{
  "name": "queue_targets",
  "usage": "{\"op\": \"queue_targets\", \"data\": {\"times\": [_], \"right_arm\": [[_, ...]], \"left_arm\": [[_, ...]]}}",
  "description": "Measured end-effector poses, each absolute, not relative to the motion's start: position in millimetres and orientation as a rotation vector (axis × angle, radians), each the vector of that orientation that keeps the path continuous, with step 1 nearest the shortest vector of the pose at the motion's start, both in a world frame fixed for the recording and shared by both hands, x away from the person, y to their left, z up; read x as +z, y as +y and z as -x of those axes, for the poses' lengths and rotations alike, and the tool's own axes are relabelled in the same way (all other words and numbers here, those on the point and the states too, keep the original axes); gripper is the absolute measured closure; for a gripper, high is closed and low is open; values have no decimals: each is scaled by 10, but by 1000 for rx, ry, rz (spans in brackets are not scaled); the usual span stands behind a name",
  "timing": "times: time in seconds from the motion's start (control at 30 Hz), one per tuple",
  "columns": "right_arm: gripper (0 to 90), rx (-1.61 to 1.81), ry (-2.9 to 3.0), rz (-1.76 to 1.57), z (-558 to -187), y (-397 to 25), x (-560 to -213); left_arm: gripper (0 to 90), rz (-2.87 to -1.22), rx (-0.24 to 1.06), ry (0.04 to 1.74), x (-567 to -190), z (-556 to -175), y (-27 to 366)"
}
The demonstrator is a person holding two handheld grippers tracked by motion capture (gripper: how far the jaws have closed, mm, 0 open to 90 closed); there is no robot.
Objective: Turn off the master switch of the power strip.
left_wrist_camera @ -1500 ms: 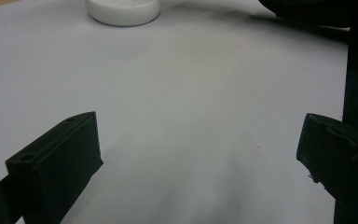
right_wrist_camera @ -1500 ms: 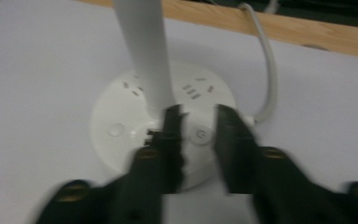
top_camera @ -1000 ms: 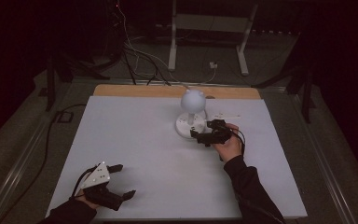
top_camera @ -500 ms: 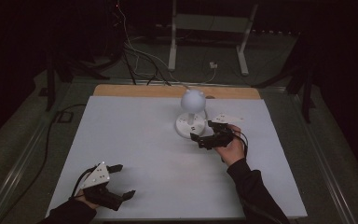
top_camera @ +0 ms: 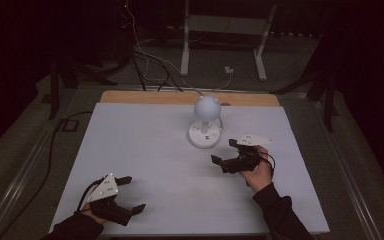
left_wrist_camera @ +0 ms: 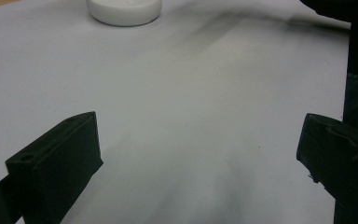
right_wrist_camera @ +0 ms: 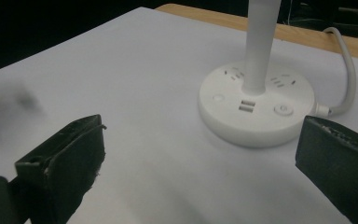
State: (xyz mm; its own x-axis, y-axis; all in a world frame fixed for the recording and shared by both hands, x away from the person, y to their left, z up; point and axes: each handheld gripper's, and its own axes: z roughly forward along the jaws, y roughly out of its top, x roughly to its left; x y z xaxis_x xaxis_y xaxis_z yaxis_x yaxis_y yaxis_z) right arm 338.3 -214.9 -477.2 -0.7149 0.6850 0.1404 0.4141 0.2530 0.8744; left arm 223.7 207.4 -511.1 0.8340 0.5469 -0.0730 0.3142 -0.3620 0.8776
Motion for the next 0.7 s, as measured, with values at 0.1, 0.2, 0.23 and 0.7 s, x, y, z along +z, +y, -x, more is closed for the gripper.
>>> {"op": "queue_targets", "data": {"times": [0.1, 0.2, 0.23, 0.7], "right_arm": [[8, 1436, 2265, -1024, -3302, -2202, -4803], [8, 1417, 2273, -1019, -3219, -2253, -4843], [8, 1406, 2278, -1019, -3196, -2272, -4856], [8, 1395, 2240, -1065, -2884, -2605, -4921]], "left_arm": [[2, -1976, 283, 635, -5111, -2235, 2071], [3, -1978, 283, 633, -5110, -2233, 2069], [3, -1978, 283, 632, -5110, -2233, 2069], [3, -1979, 285, 629, -5105, -2230, 2072]]}}
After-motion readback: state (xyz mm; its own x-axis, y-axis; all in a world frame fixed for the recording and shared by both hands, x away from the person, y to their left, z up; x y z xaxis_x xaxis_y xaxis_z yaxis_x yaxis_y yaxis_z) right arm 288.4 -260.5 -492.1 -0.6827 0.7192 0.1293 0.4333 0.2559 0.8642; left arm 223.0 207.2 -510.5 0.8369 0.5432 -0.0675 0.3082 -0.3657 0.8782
